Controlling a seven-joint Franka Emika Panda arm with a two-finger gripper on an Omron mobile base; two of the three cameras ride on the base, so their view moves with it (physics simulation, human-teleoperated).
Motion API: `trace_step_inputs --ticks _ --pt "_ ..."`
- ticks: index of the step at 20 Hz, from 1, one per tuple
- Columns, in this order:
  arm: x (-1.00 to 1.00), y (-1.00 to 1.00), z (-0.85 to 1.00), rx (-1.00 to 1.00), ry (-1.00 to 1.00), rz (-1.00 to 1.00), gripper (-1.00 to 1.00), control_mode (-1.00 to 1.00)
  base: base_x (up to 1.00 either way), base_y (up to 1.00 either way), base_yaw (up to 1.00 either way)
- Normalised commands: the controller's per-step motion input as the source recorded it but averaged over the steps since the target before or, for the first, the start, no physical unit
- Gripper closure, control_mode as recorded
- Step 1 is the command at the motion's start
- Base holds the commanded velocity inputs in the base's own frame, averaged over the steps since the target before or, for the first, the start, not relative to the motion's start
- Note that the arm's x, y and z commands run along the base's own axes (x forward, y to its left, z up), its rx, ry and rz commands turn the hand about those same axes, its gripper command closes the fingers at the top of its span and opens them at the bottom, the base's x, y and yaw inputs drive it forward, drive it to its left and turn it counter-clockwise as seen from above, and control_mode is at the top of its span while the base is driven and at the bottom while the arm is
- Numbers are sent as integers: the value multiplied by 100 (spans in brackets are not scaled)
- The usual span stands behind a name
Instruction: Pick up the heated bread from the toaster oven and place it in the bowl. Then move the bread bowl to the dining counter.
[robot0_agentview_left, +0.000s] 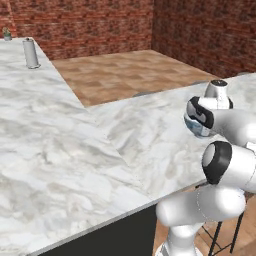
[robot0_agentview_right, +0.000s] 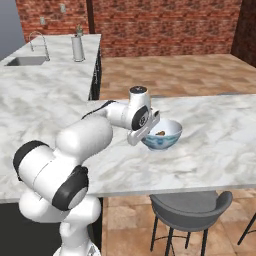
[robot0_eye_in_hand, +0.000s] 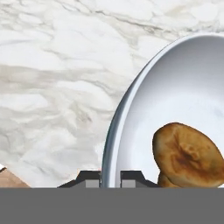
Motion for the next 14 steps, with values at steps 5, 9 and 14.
trace_step_inputs --ticks 5,9,14 --pt "88 0 -54 0 0 -2 100 -100 0 0 0" --pt "49 0 -71 0 0 0 100 -100 0 0 0" --pt "40 0 -38 -1 -2 0 -100 -100 0 0 0"
